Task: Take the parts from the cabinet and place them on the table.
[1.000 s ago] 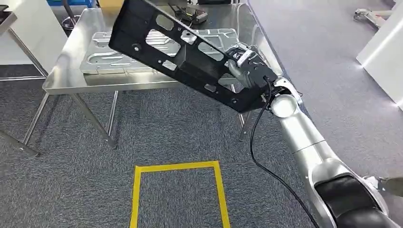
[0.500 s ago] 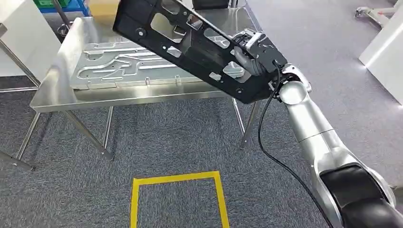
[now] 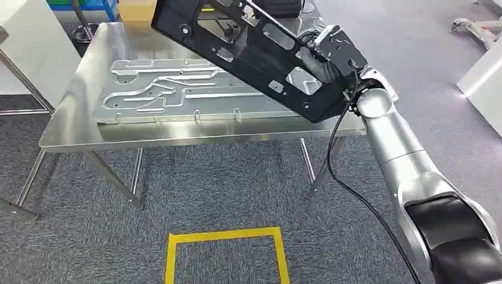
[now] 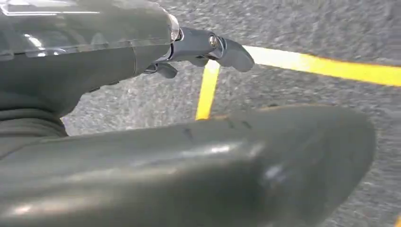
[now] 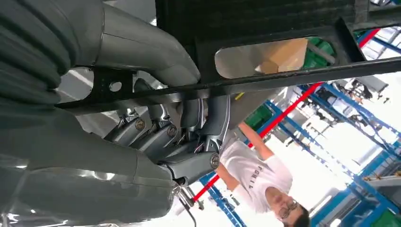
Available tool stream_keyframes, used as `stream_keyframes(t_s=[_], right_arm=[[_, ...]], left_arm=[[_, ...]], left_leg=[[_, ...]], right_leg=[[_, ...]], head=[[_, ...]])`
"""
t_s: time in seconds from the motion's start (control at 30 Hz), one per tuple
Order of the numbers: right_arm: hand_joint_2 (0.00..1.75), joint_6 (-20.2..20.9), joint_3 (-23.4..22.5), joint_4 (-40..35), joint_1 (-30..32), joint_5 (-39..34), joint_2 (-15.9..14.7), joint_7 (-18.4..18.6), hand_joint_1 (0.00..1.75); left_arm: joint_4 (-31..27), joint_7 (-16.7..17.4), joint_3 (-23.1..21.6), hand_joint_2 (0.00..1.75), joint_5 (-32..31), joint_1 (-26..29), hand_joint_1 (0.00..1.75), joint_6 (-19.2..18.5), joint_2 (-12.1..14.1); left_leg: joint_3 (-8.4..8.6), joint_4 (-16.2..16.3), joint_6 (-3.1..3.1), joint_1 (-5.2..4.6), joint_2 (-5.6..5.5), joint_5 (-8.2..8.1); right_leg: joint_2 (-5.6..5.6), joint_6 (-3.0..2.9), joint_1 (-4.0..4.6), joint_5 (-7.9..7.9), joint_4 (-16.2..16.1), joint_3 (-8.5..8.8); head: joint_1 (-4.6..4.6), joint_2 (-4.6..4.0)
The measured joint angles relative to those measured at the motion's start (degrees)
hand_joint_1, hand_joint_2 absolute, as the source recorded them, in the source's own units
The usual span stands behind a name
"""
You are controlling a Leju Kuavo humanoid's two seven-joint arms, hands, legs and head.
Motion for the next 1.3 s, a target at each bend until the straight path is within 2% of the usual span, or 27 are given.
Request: stream_keyframes(t_s=[0.03,0.07,0.1,0.17,0.2,0.23,0.27,0.3,0.33,0.37,0.4,0.43,0.47,0.5,0.53,0.57,0.6,0.67,0.7,0.73,0.93,1.03,1.13,1.17,1.2,1.23,1.3], right_arm=[[1.75,0.1,0.0,0.7,-0.3,0.0,-0.3,-0.1,1.75],[1.75,0.4,0.0,1.1,-0.4,0.0,-0.3,-0.1,1.75],[1.75,0.4,0.0,1.4,-0.6,0.2,-0.4,0.0,1.75],[1.75,0.3,0.1,2.0,-0.9,0.2,-0.4,-0.1,1.75],[1.75,0.3,0.1,2.3,-1.1,0.3,-0.4,-0.1,1.75],[1.75,0.3,0.1,2.7,-1.3,0.3,-0.4,-0.2,1.75],[1.75,0.3,0.2,3.1,-1.4,0.3,-0.4,-0.2,1.75],[1.75,0.3,0.2,3.4,-1.4,0.3,-0.4,-0.2,1.75],[1.75,0.3,0.3,3.7,-1.4,0.3,-0.4,-0.2,1.75],[1.75,0.3,0.4,4.0,-1.4,0.3,-0.4,-0.2,1.75],[1.75,0.3,0.6,4.4,-1.4,0.3,-0.4,-0.2,1.75],[1.75,0.3,0.6,4.7,-1.4,0.3,-0.4,-0.3,1.75],[1.75,0.3,0.6,5.0,-1.4,0.2,-0.4,-0.4,1.75],[1.75,0.3,0.6,5.5,-1.3,0.2,-0.4,-0.5,1.75],[1.75,0.2,0.6,6.3,-1.4,0.1,-0.3,-0.9,1.75],[1.75,0.2,0.7,6.8,-1.5,0.1,-0.2,-1.0,1.75],[1.75,0.1,0.7,7.0,-1.4,0.2,-0.2,-1.0,1.75],[1.75,-0.1,0.7,7.3,-1.7,0.2,-0.2,-1.1,1.75],[1.75,-0.2,0.7,7.8,-1.7,0.2,-0.2,-1.0,1.75],[1.75,-0.3,0.7,8.4,-2.1,0.2,-0.2,-0.9,1.75],[1.75,-2.1,1.3,11.2,-0.6,2.6,0.1,-0.5,1.75],[1.75,-4.0,2.1,15.5,3.6,4.8,1.1,0.4,1.75],[1.75,-6.0,3.1,19.0,4.6,7.4,2.4,0.6,1.75],[1.75,-7.4,3.3,19.5,3.4,8.5,2.9,0.7,1.75],[1.75,-9.0,3.4,20.2,2.0,9.7,3.5,0.9,1.75],[1.75,-10.3,3.6,21.0,0.4,10.7,4.2,1.1,1.75],[1.75,-11.4,3.9,22.7,-2.0,11.9,5.7,1.6,1.75]], left_arm=[[0.0,0.0,0.0,0.00,0.1,-0.3,0.00,0.0,-0.1],[0.0,0.0,0.0,0.00,0.1,-0.6,0.00,0.0,-0.1],[0.0,0.0,0.0,0.00,0.2,-0.5,0.00,0.0,-0.1],[0.0,-0.1,0.0,0.00,0.2,-0.6,0.00,0.0,0.0],[0.0,-0.2,0.0,0.00,0.2,-0.6,0.00,0.0,0.1],[0.0,-0.2,0.0,0.00,0.3,-0.7,0.00,0.0,0.0],[0.0,-0.3,0.0,0.00,0.3,-0.7,0.00,0.0,0.0],[0.0,-0.3,0.0,0.00,0.3,-0.7,0.00,0.0,0.1],[0.0,-0.3,0.0,0.00,0.3,-0.6,0.00,0.0,0.1],[0.0,-0.3,0.0,0.00,0.4,-0.6,0.00,0.0,0.1],[0.0,-0.3,0.0,0.00,0.5,-0.5,0.00,0.0,0.1],[0.0,-0.3,0.0,0.00,0.5,-0.4,0.00,0.0,0.1],[0.0,-0.4,0.0,0.00,0.5,-0.3,0.00,0.0,0.1],[0.0,-0.4,0.0,0.00,0.6,0.0,0.00,0.0,0.2],[0.1,-0.4,0.0,0.00,0.7,0.3,0.00,0.0,0.2],[0.1,-0.4,0.0,0.00,0.7,0.1,0.00,0.0,0.2],[0.1,-0.5,0.0,0.00,0.7,0.0,0.00,0.0,0.2],[0.0,-0.5,0.0,0.00,0.7,-0.1,0.00,0.0,0.1],[0.1,-0.5,0.0,0.00,0.7,0.1,0.00,0.0,0.1],[0.0,-0.5,0.0,0.00,0.7,0.0,0.00,0.0,0.1],[0.1,-0.7,0.0,0.00,1.1,0.1,0.00,1.1,-0.3],[0.4,-0.6,0.0,0.00,0.8,1.8,0.00,1.1,-0.3],[0.5,-0.7,-0.1,0.00,0.6,2.3,0.00,0.9,-0.3],[0.5,-0.7,-0.1,0.00,0.5,2.0,0.00,0.9,-0.3],[0.5,-0.7,-0.1,0.00,0.3,1.6,0.00,0.9,-0.3],[0.5,-0.8,-0.2,0.00,0.2,1.2,0.00,0.9,-0.2],[0.5,-0.8,-0.2,0.00,0.1,0.6,0.00,0.9,-0.1]], left_leg=[[0.82,0.5,-0.37,-0.39,-0.23,-0.85],[1.10,0.1,-0.67,-0.37,-0.26,-1.42],[1.85,0.4,-0.88,-0.42,-0.26,-1.29],[0.92,2.6,-1.47,-0.65,-0.20,-0.61],[-0.62,5.8,-1.82,-0.51,-0.05,-0.01],[-3.12,9.9,-2.05,-0.37,0.13,0.04],[-6.20,14.2,-2.34,-0.02,0.23,-1.46],[-8.61,17.1,-2.54,0.16,0.33,-4.05],[-10.42,18.7,-2.78,0.32,0.42,-6.51],[-11.44,18.5,-3.01,0.47,0.47,-8.36],[-11.55,16.3,-3.07,0.57,0.50,-8.49],[-11.02,12.6,-3.05,0.61,0.53,-6.69],[-10.18,8.1,-2.95,0.62,0.55,-3.22],[-9.50,3.4,-2.78,0.60,0.55,3.46],[-9.92,-0.2,-2.52,0.30,0.56,8.63],[-9.29,0.8,-2.14,0.33,0.56,7.63],[-9.19,0.8,-1.85,0.22,0.46,7.78],[-8.04,0.2,-1.10,0.23,0.61,7.20],[-7.49,0.2,-1.55,0.38,0.31,7.75],[-7.63,0.2,-1.56,0.44,-0.03,7.74],[-9.99,0.3,-1.63,0.93,-1.18,7.55],[-7.92,0.0,-1.45,1.33,-1.57,6.36],[-6.58,0.0,-1.12,0.99,-1.57,5.54],[-6.76,0.1,-1.07,0.62,-1.37,5.55],[-6.89,0.1,-1.00,0.37,-1.16,5.60],[-6.77,0.1,-1.00,0.27,-1.00,5.60],[-6.45,0.1,-0.95,0.32,-0.85,5.74]], right_leg=[[0.48,-0.04,0.52,3.18,-2.1,-0.04],[0.63,-0.04,0.49,2.48,-2.0,0.38],[0.72,-0.22,0.42,2.56,-2.4,0.75],[0.85,-0.63,-0.13,2.02,-2.7,2.18],[0.67,-1.00,-0.22,1.44,-2.8,2.99],[0.62,-1.25,-0.26,0.82,-2.8,3.60],[0.62,-1.26,-0.27,0.14,-2.8,4.27],[0.63,-1.26,-0.29,-0.53,-2.8,4.91],[0.71,-1.25,-0.35,-1.19,-2.8,5.66],[0.77,-1.17,-0.43,-1.98,-2.8,6.60],[0.89,-1.03,-0.50,-2.82,-2.8,7.70],[0.92,-0.86,-0.56,-3.71,-2.8,8.86],[0.92,-0.67,-0.57,-4.61,-2.8,9.98],[0.84,-0.45,-0.56,-5.53,-2.9,10.46],[0.99,-0.17,-0.31,-6.27,-2.1,11.21],[1.26,0.28,-0.24,-6.92,-2.5,11.18],[1.27,0.68,-0.21,-7.54,-2.9,11.63],[1.24,1.23,-0.32,-6.39,-1.7,11.99],[1.11,0.79,-0.13,-6.82,-2.8,12.90],[1.07,0.49,-0.03,-7.20,-3.7,13.36],[0.65,0.51,0.06,-7.24,-5.0,12.15],[0.67,0.53,0.43,-7.27,-5.8,14.75],[0.63,0.54,0.45,-7.78,-6.3,16.32],[0.63,0.60,0.14,-8.59,-7.1,16.56],[0.63,1.56,-0.15,-9.02,-7.3,16.55],[0.71,1.99,-0.34,-8.90,-7.2,16.48],[0.72,1.89,-0.30,-8.83,-7.2,16.72]], head=[[-0.04,0.02],[-0.07,0.00],[0.00,0.00],[-0.09,0.02],[-0.04,0.00],[-0.07,0.00],[-0.09,0.00],[-0.04,0.00],[-0.07,0.00],[-0.07,0.00],[-0.07,0.00],[-0.07,0.00],[-0.07,0.00],[-0.07,0.00],[-0.07,0.00],[-0.04,0.00],[-0.09,0.00],[-0.11,0.02],[-0.09,0.00],[-0.09,0.00],[-0.11,0.00],[-0.07,0.00],[-0.07,0.00],[-0.07,0.00],[-0.11,0.00],[-0.09,0.00],[-0.09,0.00]])
